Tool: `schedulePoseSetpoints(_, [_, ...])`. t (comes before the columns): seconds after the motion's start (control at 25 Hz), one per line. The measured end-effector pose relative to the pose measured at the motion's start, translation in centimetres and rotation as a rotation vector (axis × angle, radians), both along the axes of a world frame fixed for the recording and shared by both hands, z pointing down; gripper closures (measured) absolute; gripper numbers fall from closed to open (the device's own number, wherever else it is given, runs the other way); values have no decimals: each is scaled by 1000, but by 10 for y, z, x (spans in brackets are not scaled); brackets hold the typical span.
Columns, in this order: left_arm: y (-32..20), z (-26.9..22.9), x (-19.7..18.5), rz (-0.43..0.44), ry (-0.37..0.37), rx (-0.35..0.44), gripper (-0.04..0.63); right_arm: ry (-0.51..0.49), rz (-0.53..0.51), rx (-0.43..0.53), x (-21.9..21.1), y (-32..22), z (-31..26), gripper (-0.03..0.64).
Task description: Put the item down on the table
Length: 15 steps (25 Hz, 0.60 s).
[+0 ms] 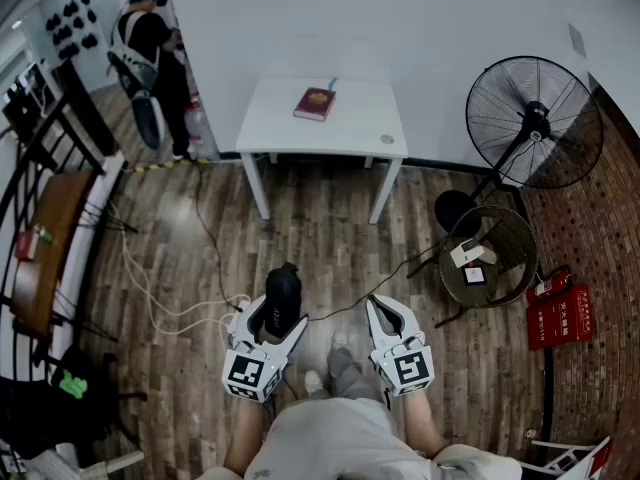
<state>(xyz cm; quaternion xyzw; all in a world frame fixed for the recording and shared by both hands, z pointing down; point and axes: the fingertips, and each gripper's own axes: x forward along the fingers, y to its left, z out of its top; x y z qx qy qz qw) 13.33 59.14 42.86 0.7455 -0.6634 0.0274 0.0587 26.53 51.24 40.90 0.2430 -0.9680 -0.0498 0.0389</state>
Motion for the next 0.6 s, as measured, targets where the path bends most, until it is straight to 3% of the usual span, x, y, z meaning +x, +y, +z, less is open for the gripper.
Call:
schedulePoseSetpoints(0.32, [-12,-3,6,29,8,29,241,-16,78,-30,8,-8,-9,612])
schedulePoseSetpoints(0.6, [-46,0,-11,32,5,31,241,-27,53,-11,-10,-40,0,612])
